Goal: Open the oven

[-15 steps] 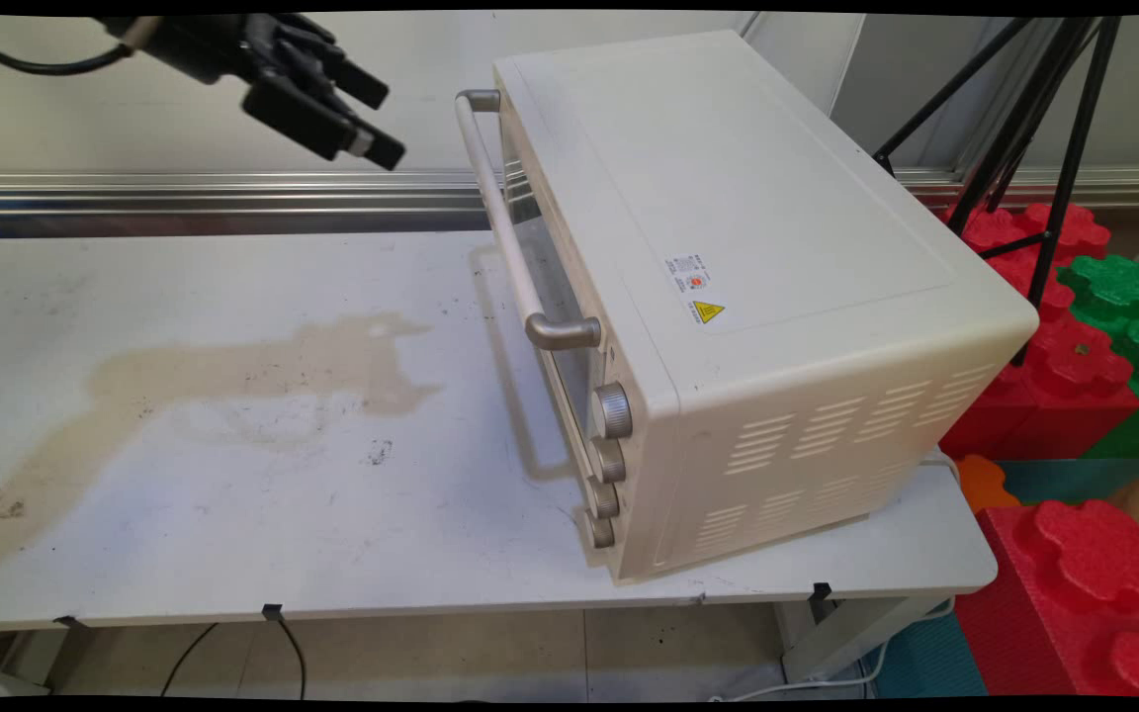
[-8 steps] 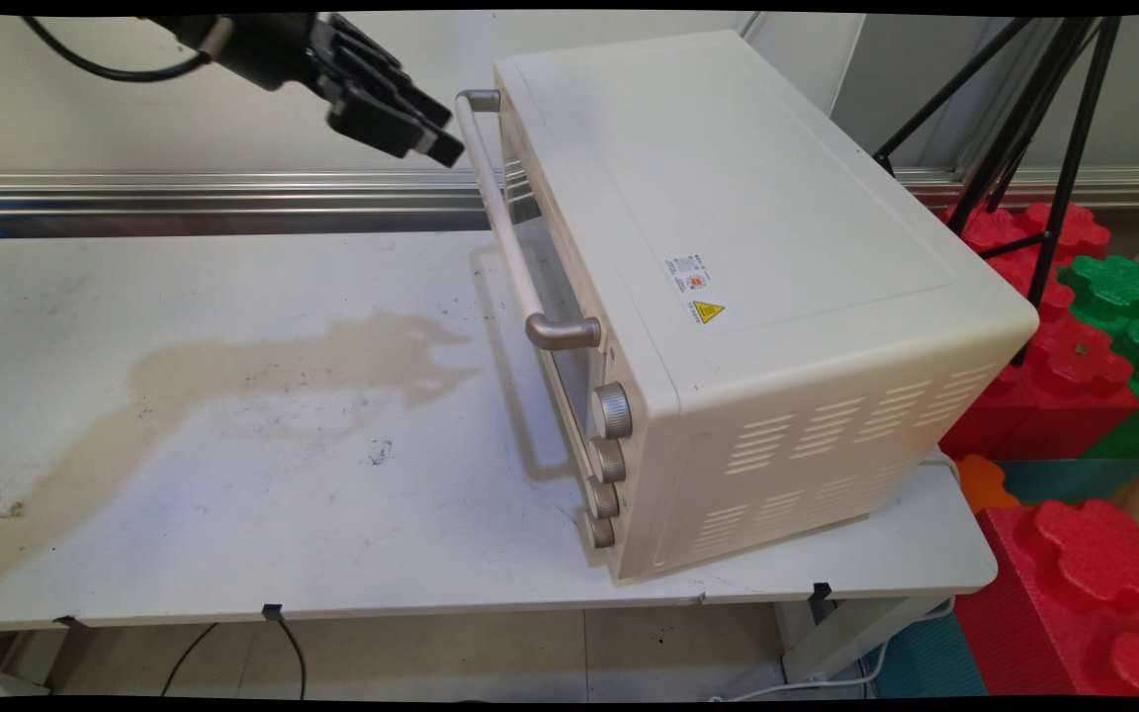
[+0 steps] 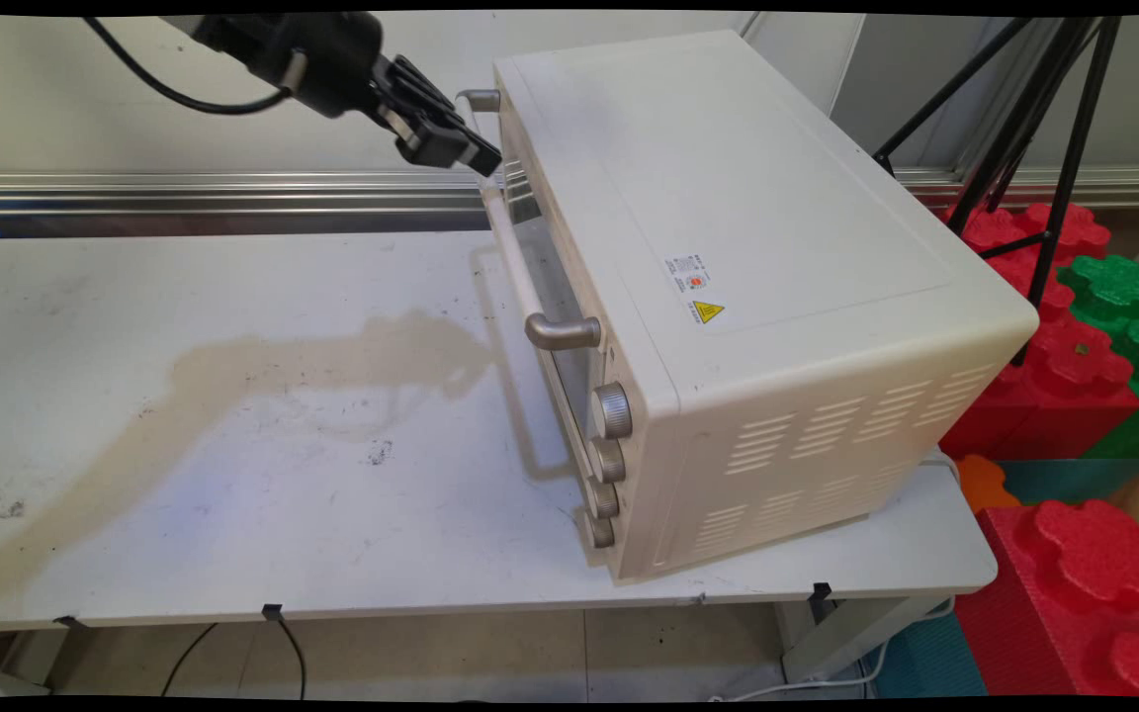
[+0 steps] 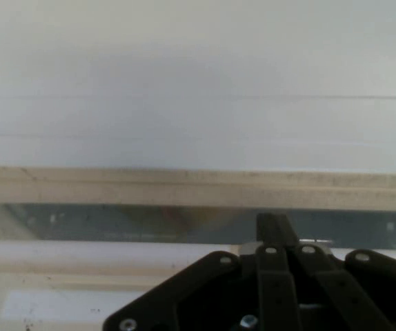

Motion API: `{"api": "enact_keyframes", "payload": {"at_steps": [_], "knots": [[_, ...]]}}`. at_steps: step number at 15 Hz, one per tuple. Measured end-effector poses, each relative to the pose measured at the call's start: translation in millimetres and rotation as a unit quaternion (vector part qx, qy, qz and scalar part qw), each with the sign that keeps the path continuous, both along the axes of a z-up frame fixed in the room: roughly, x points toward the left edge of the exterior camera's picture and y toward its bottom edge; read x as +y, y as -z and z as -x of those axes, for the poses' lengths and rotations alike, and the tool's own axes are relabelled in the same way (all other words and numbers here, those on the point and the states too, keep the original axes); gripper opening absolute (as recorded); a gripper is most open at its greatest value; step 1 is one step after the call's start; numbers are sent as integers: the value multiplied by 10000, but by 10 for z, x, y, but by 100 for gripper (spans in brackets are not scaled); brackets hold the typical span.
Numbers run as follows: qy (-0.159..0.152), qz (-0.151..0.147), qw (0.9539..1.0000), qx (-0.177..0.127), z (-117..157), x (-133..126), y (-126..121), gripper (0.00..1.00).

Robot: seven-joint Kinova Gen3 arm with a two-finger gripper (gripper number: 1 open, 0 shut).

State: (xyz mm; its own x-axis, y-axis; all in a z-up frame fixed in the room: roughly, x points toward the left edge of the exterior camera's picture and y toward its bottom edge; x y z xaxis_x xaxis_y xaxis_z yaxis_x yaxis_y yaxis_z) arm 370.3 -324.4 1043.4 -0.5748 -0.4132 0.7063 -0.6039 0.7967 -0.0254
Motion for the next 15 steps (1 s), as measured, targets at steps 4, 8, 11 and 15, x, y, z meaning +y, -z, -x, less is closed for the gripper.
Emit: {"api": "enact_keyframes", "payload": {"at_steps": [4, 8, 11, 15], "knots": [[-40, -37, 10000, -31, 104, -94, 122, 0], [-81, -89, 9999, -48, 195, -165, 248, 0], [-98, -131, 9999, -57, 242, -193, 329, 0], [-117, -215, 9996, -133, 247, -175, 422, 0]]}}
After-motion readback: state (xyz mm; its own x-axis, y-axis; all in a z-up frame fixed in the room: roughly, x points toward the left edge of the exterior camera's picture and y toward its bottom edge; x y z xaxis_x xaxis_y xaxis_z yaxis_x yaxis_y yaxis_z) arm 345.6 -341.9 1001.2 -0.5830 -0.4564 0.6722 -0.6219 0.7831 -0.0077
